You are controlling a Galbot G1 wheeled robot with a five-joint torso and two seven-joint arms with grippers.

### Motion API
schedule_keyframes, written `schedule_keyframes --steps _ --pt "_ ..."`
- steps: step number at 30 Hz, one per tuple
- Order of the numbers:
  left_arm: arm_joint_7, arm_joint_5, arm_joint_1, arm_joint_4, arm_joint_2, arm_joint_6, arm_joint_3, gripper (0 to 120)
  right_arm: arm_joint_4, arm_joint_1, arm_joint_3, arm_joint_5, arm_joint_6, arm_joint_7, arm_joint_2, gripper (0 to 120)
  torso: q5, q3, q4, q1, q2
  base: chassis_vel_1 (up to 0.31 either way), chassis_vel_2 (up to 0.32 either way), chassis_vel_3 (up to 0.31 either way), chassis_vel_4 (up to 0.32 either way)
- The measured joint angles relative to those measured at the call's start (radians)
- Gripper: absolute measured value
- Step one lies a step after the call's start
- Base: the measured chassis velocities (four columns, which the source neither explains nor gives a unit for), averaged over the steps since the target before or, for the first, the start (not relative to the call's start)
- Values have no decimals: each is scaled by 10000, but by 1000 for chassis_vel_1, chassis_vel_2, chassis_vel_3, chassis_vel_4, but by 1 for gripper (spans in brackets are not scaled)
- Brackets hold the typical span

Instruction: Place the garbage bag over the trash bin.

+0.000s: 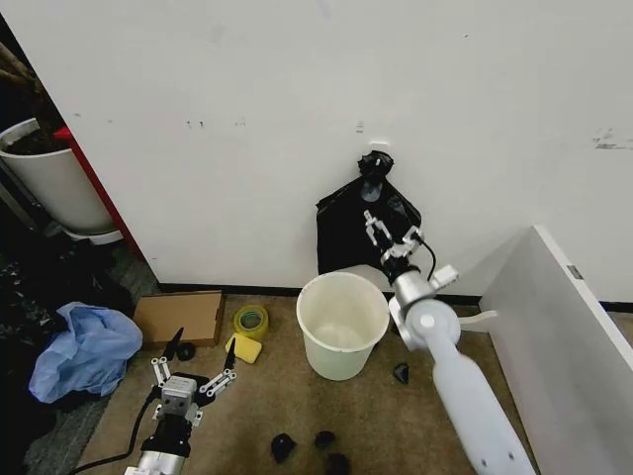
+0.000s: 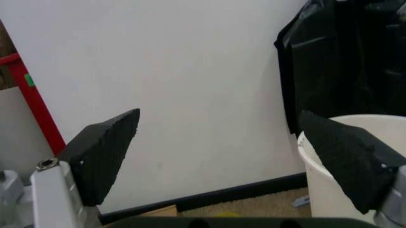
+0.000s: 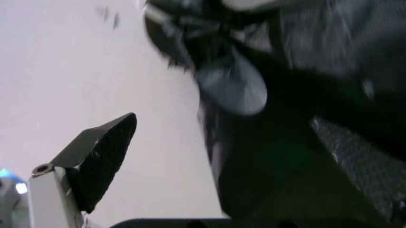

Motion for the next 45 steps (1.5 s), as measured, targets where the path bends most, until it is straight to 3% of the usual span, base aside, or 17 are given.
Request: schedule_keyframes --steps 9,21,34,45 --pt "-109 402 36 -16 -268 14 226 99 -1214 925 46 21 71 -126 92 97 1 0 0 0 0 0 0 0 0" --pt "-141 649 -122 172 -296 33 385 99 -1024 768 511 -34 34 -399 400 57 0 -1 0 -2 2 0 0 0 0" --pt "-201 776 -73 138 -373 -2 377 99 -1065 705 436 -393 127 -482 647 4 0 -1 0 -2 2 0 0 0 0" --pt "-211 945 23 130 -359 -41 432 99 -700 532 307 -526 286 -463 456 0 1 -1 0 -2 2 0 0 0 0"
